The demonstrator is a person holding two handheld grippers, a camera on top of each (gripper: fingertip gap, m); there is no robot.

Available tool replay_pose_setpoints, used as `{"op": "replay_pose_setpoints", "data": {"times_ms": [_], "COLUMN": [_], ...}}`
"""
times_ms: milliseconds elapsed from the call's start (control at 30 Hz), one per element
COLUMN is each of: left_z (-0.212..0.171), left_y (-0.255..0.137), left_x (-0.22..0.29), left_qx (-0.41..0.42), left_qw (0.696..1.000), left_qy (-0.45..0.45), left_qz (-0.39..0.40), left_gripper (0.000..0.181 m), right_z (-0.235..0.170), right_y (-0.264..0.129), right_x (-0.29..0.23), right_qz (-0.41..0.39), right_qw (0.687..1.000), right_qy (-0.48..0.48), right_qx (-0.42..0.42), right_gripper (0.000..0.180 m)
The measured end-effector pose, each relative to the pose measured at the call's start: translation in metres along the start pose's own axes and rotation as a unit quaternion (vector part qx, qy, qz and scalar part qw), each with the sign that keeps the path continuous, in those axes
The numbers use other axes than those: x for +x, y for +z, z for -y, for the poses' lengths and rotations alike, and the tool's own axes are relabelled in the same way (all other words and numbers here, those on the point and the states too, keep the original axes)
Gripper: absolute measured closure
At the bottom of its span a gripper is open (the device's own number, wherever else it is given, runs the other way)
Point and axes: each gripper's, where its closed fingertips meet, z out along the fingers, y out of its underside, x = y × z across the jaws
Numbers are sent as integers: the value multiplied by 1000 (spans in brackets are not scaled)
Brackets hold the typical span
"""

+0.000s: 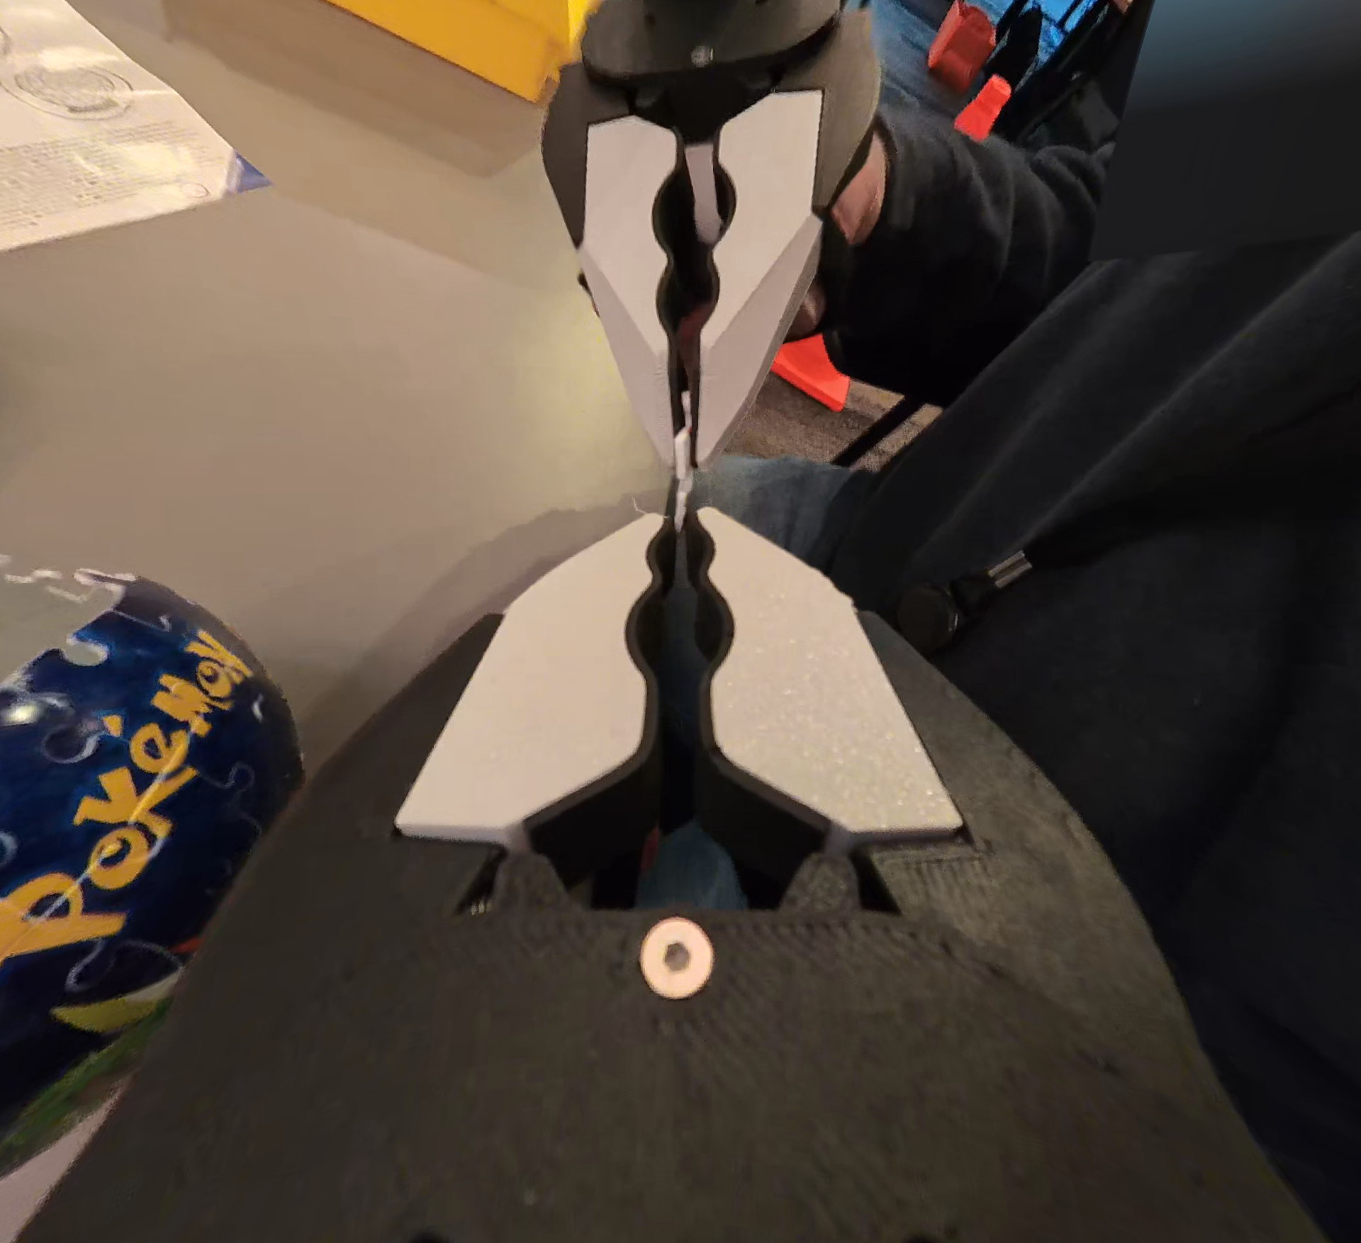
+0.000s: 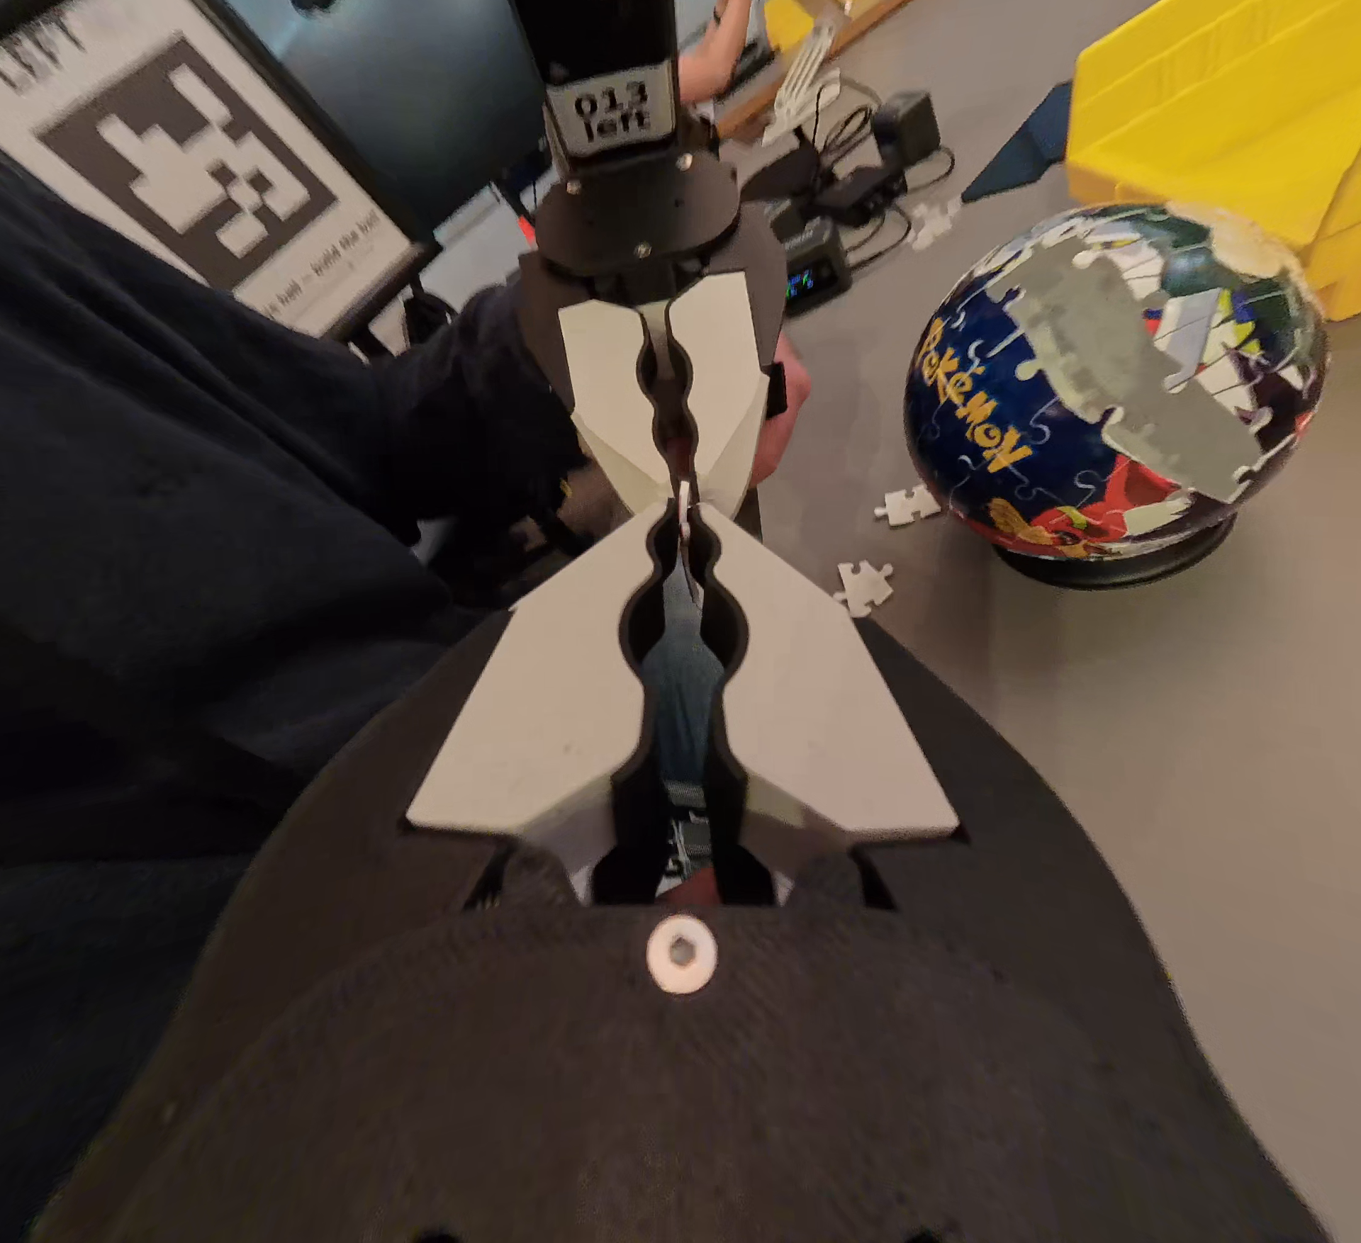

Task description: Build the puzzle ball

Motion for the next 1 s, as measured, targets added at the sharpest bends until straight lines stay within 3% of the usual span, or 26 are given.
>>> {"op": "replay_pose_setpoints", "data": {"times_ms": [167, 267, 367, 667, 867, 1000], "left_z": [14, 21, 26, 37, 40, 47], "left_y": [-5, -8, -4, 0, -3, -6], "left_x": [-8, -13, -11, -18, -18, -14], "left_qx": [60, 113, 151, 219, 243, 287], "left_qw": [998, 993, 987, 973, 967, 954], "left_qy": [-16, -30, -43, -64, -64, -85], "left_qz": [11, 21, 20, 42, 51, 32], "left_gripper": [177, 159, 158, 179, 180, 166], "right_z": [18, 34, 44, 42, 44, 42], "right_y": [-7, -18, -26, -23, -24, -20], "right_x": [7, 13, 20, 21, 20, 18], "right_qz": [12, 27, 37, 57, 62, 69], "right_qw": [994, 978, 962, 953, 949, 951], "right_qy": [56, 105, 135, 163, 165, 165], "right_qx": [94, 176, 235, 249, 259, 253], "right_gripper": [179, 180, 180, 180, 180, 179]}}
